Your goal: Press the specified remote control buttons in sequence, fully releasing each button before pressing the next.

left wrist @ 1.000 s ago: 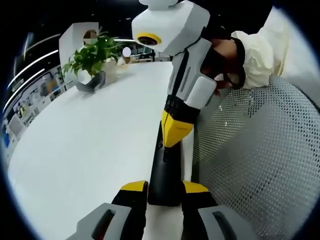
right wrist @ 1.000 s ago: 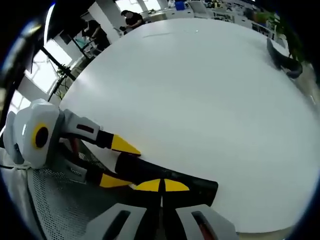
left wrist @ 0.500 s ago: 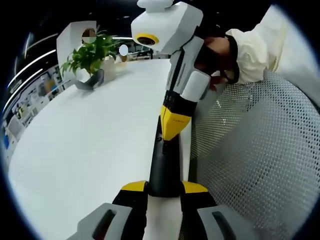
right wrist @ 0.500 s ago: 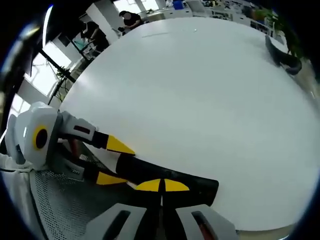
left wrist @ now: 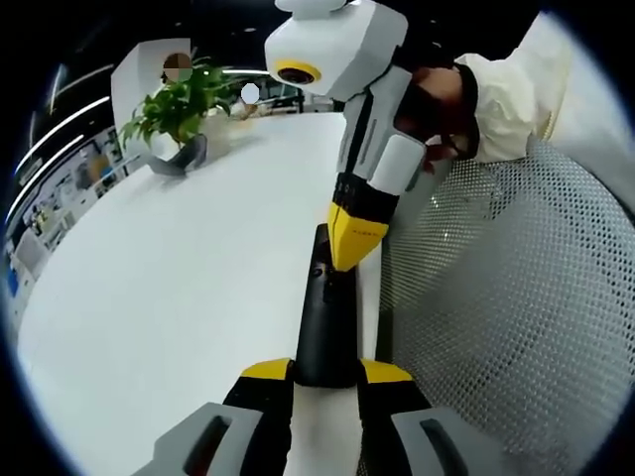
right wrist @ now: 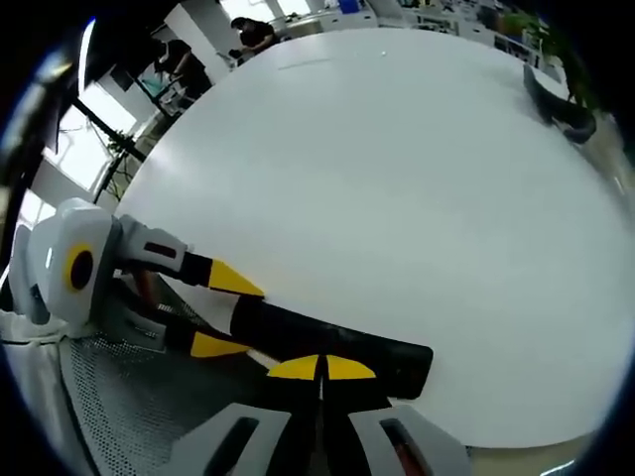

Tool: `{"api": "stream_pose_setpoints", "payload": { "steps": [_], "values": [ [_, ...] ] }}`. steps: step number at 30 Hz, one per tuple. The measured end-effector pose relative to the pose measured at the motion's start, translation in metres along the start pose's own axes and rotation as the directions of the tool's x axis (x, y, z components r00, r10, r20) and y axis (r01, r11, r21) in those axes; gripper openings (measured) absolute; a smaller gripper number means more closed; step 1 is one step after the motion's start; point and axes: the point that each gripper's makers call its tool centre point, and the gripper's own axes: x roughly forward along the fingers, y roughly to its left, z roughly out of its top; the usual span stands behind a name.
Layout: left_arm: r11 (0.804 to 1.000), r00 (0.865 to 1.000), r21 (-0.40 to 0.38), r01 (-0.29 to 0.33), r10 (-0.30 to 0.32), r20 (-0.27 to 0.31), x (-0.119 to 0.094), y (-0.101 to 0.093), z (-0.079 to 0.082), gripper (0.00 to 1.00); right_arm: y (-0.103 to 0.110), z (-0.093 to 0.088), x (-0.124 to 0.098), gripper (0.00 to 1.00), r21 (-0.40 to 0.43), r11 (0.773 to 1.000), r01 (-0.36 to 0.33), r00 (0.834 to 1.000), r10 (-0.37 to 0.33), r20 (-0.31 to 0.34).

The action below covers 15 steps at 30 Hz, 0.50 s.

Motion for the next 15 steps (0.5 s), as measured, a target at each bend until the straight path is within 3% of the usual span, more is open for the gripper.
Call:
{"api": "stream_pose_setpoints", "payload": {
  "steps": [9,15],
  "values": [
    [1.000,1.000,0.008,-0.006,0.006,0.003,0.0026,0.0007,0.0025,0.24,-0.0012,-0.0060,0.0016,0.00,0.018,1.000,0.004,0.999,-0.004,-0.039],
    [1.000,1.000,-0.005,-0.003,0.003,0.008,0.0027,0.0004,0.0026,0.24,0.0000,-0.0072,0.0029,0.00,-0.045,0.998,0.036,0.998,-0.038,-0.046]
  ]
}}
